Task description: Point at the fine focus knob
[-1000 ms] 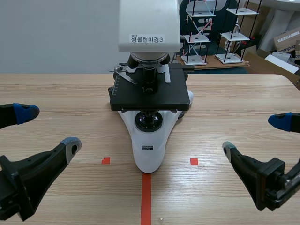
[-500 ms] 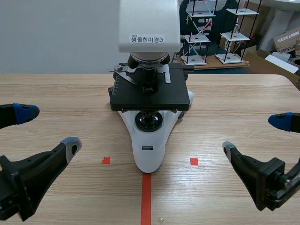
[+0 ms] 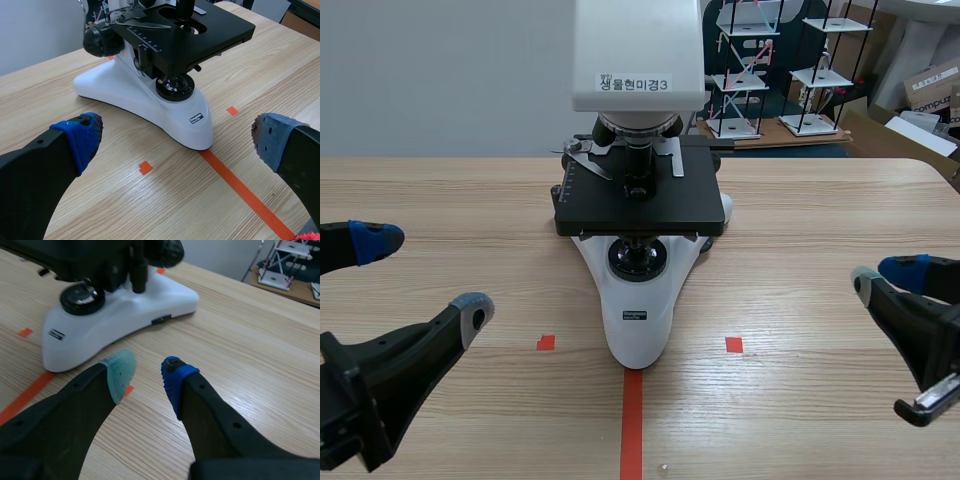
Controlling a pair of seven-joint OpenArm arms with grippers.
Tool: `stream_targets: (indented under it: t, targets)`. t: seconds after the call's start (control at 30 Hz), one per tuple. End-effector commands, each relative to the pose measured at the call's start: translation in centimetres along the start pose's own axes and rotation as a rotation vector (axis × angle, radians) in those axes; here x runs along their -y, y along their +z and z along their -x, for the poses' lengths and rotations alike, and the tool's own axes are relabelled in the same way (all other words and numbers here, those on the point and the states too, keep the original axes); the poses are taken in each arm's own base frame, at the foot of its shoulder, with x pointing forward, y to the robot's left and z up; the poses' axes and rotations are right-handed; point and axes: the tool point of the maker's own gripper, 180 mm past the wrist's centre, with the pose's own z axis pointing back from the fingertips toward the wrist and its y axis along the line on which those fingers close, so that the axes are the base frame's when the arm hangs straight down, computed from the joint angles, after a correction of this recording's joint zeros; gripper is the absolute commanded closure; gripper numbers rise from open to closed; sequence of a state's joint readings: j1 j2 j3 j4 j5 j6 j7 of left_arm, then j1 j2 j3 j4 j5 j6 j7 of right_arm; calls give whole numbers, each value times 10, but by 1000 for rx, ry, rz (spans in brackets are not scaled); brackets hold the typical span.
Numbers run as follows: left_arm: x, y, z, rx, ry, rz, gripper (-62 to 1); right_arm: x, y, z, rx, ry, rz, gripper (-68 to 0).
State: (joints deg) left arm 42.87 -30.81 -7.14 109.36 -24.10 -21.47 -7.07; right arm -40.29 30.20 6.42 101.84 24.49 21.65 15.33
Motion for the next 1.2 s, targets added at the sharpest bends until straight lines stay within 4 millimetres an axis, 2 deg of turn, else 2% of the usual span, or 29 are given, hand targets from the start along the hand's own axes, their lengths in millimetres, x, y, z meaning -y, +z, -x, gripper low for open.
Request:
stream_targets:
  t: [0.0,0.13,0.37,0.53,0.87,1.17]
  targets:
    - [3,-1,-8,28,7,8,-623,15,-5,-12,45,32,20,-98]
    - [3,-1,-8,28,7,8,-623,37,-10,-11,62,56,41,-33]
    - [3,-1,-8,28,7,8,-623,81,-24,-9,79,71,125,-32]
    - [3,-1,-8,28,7,8,-623,105,-33,-13,99,74,166,-14]
    - [3,-1,-8,28,7,8,-623,115,-71,-28,136,90,123,-10]
    - [3,-1,-8,28,7,8,-623,121,-106,-33,142,87,96,-10]
